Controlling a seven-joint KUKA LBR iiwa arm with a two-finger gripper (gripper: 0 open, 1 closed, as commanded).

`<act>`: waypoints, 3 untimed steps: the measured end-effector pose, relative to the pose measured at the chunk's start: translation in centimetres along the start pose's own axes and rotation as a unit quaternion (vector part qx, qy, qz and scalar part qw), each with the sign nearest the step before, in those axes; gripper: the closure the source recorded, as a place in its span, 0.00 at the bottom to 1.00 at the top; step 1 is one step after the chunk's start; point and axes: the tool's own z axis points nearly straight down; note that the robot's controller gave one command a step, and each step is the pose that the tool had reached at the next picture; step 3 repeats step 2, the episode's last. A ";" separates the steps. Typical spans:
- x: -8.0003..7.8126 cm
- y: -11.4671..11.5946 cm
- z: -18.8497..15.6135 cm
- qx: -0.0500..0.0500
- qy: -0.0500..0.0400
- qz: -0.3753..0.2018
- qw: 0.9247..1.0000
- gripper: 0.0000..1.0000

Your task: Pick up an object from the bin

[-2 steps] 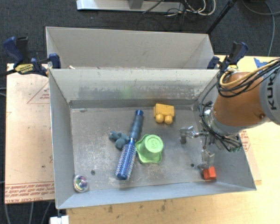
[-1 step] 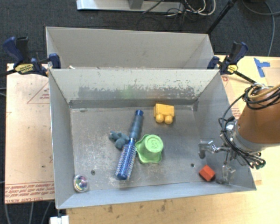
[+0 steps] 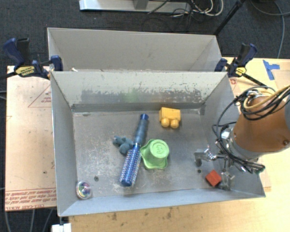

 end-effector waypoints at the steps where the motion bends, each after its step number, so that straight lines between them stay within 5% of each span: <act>1: 0.1 0.1 0.0 -0.002 0.002 0.000 1.000 1.00; 2: -2.8 -1.2 -22.1 -0.002 0.004 -0.067 0.998 1.00; 3: -2.8 -1.2 -22.1 -0.002 0.004 -0.067 0.998 1.00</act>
Offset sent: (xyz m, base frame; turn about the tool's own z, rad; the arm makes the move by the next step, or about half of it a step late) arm 0.0000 0.0000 0.0000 0.0000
